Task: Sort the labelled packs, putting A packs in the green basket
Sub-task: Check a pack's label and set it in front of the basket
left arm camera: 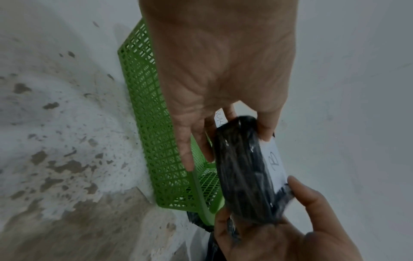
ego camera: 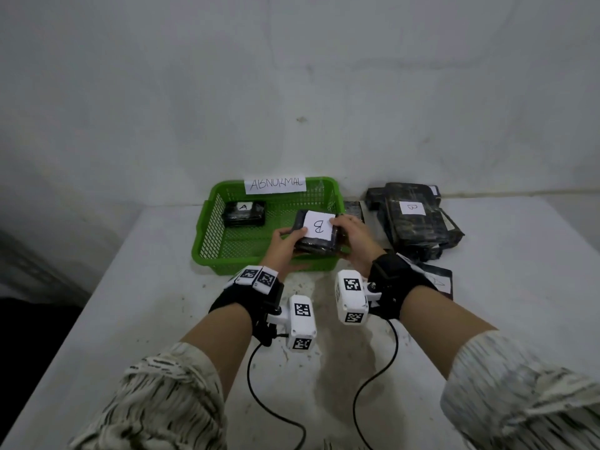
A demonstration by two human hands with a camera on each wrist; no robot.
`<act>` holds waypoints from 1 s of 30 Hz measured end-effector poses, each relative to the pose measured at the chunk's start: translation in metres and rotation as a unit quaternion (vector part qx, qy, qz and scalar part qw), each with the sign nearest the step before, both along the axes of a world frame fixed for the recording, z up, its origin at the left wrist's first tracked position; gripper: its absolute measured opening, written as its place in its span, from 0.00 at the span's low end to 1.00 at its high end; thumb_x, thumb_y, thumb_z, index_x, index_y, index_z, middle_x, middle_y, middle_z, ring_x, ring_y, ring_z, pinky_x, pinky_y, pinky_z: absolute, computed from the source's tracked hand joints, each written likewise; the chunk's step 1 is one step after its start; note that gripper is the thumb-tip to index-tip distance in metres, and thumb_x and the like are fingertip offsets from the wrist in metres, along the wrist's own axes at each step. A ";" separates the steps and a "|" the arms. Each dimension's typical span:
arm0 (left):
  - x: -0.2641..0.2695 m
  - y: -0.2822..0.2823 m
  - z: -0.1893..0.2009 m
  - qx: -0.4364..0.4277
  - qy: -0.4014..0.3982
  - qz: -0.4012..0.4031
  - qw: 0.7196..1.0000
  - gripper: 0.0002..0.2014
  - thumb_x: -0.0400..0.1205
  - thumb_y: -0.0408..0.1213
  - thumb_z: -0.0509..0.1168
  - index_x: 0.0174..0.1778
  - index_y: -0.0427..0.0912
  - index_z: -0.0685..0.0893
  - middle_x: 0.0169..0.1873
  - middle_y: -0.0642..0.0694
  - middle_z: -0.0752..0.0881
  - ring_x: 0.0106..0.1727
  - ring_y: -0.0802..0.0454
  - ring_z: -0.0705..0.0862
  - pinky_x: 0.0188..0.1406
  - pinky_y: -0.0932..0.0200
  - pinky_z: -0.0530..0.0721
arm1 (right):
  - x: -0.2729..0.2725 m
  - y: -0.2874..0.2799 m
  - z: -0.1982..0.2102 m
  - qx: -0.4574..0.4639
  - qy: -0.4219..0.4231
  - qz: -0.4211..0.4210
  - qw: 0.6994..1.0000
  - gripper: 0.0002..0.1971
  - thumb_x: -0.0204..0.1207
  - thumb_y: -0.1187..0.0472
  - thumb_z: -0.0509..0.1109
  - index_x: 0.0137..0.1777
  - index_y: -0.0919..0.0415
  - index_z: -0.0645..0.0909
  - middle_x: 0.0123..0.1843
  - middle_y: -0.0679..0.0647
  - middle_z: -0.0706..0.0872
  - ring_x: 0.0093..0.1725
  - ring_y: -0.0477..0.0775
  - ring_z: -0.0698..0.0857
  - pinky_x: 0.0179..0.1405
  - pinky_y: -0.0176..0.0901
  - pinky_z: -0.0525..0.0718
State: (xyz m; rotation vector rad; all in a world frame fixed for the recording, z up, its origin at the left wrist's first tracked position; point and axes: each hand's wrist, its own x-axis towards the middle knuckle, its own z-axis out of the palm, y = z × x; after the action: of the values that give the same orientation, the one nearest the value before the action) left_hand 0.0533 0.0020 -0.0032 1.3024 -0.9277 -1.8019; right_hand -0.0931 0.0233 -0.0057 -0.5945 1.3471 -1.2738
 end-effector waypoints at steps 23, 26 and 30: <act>-0.009 -0.009 0.005 -0.099 -0.079 -0.035 0.991 0.11 0.81 0.34 0.66 0.55 0.43 0.71 0.41 0.44 0.83 0.37 0.49 0.82 0.41 0.53 0.83 | -0.015 0.013 -0.002 0.026 -0.006 0.096 0.995 0.12 0.75 0.67 0.72 0.50 0.55 0.72 0.47 0.58 0.83 0.44 0.58 0.84 0.44 0.59 0.86; -0.006 -0.009 0.007 -0.123 -0.092 -0.053 0.987 0.07 0.79 0.32 0.67 0.45 0.45 0.75 0.43 0.42 0.82 0.39 0.48 0.82 0.41 0.54 0.81 | -0.018 0.017 0.000 0.047 0.002 0.151 0.987 0.09 0.75 0.62 0.73 0.50 0.56 0.74 0.45 0.59 0.84 0.44 0.61 0.85 0.55 0.63 0.83; -0.002 -0.006 0.015 -0.142 -0.100 -0.112 0.978 0.04 0.79 0.32 0.68 0.45 0.45 0.81 0.43 0.43 0.84 0.43 0.45 0.82 0.52 0.48 0.82 | -0.020 0.023 0.002 0.048 -0.002 0.184 0.982 0.12 0.77 0.62 0.72 0.58 0.62 0.79 0.48 0.61 0.87 0.45 0.59 0.88 0.48 0.59 0.89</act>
State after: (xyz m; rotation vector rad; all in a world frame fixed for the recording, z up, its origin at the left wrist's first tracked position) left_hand 0.0509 -0.0038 0.0116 1.2490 -1.4355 -1.6439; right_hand -0.1129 0.0460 -0.0039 -0.7345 1.2185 -0.9053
